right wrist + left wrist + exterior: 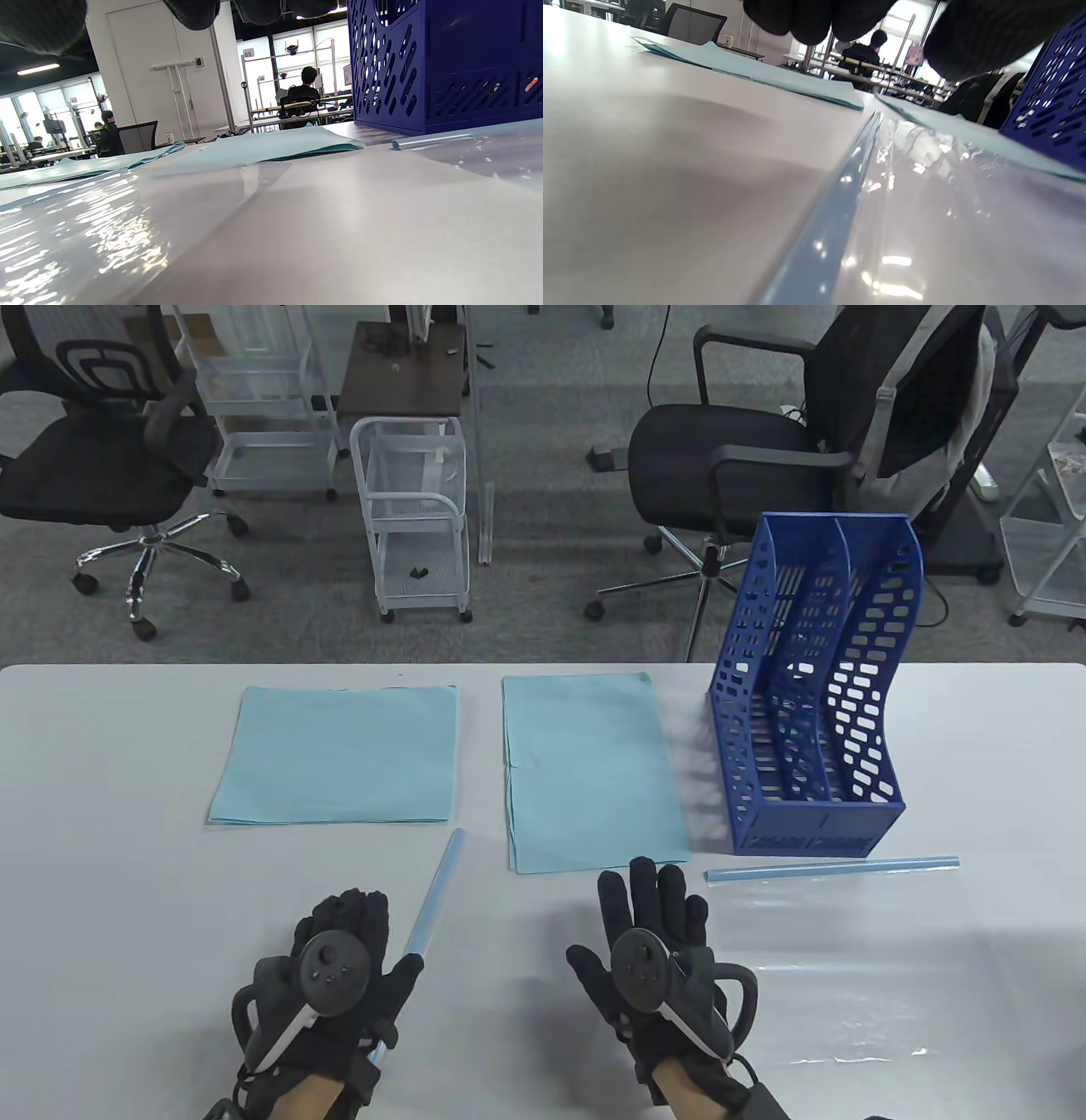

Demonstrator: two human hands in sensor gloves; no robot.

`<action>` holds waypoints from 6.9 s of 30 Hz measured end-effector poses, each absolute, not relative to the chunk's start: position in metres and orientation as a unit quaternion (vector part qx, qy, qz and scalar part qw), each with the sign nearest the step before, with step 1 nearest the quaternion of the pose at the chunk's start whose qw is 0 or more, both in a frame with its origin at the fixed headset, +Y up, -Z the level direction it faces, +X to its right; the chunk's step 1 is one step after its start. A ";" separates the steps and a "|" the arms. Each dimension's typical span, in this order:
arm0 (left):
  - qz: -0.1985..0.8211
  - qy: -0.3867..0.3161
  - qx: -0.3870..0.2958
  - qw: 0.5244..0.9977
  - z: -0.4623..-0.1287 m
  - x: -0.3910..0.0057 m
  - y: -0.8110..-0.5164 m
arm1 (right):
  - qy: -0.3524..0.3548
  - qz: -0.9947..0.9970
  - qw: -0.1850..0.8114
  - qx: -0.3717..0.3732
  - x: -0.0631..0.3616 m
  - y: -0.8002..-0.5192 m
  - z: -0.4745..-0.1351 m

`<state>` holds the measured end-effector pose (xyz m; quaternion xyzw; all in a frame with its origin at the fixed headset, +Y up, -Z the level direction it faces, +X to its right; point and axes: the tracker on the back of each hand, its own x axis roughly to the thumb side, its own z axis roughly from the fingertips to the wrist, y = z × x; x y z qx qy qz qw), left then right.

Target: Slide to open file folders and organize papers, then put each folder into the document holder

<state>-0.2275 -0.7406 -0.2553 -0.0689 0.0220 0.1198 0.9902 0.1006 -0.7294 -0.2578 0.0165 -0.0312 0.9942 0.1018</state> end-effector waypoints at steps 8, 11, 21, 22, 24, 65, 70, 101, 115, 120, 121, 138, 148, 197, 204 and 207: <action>0.031 0.098 -0.221 0.970 -0.296 -0.204 -0.762 | -0.017 0.994 0.109 0.016 0.101 -0.730 -0.258; 0.023 0.110 -0.245 0.963 -0.306 -0.198 -0.761 | -0.013 0.994 0.112 0.015 0.101 -0.730 -0.258; -0.006 0.158 -0.230 0.960 -0.311 -0.180 -0.762 | -0.003 0.993 0.115 0.009 0.101 -0.731 -0.258; -0.018 0.156 -0.214 0.964 -0.309 -0.178 -0.763 | -0.002 0.993 0.116 0.009 0.102 -0.731 -0.258; -0.031 0.155 -0.185 0.970 -0.305 -0.175 -0.764 | -0.001 0.993 0.118 0.008 0.102 -0.731 -0.258; 0.241 -0.235 -0.017 0.942 -0.246 -0.208 -0.727 | -0.019 0.871 0.489 0.050 0.092 -0.739 -0.262; 0.290 -0.209 -0.048 0.933 -0.248 -0.212 -0.729 | -0.014 0.883 0.463 0.072 0.079 -0.740 -0.260; 0.204 0.076 -0.147 0.965 -0.259 -0.354 -0.717 | -0.096 0.811 0.573 -0.069 0.184 -0.729 -0.266; 0.265 0.285 -0.132 0.912 -0.264 -0.421 -0.762 | -0.070 0.820 0.566 -0.055 0.171 -0.736 -0.268; 0.255 0.304 -0.109 0.911 -0.267 -0.421 -0.769 | -0.066 0.820 0.566 -0.053 0.170 -0.735 -0.268; 0.251 0.305 -0.107 0.912 -0.268 -0.421 -0.770 | -0.066 0.820 0.566 -0.053 0.170 -0.736 -0.268; 0.241 0.320 -0.079 0.913 -0.267 -0.420 -0.766 | -0.065 0.823 0.563 -0.051 0.169 -0.736 -0.268; 0.222 0.132 0.016 0.966 -0.218 -0.337 -0.676 | -0.061 0.837 0.544 0.008 0.154 -0.731 -0.266; 0.412 0.049 -0.012 0.910 -0.227 -0.271 -0.725 | 0.073 0.789 0.607 -0.059 0.140 -0.748 -0.268; 0.382 0.009 -0.027 0.924 -0.219 -0.244 -0.720 | 0.069 0.810 0.575 -0.097 0.127 -0.754 -0.265; 0.341 -0.010 -0.025 0.940 -0.218 -0.229 -0.722 | 0.069 0.819 0.561 -0.099 0.119 -0.756 -0.264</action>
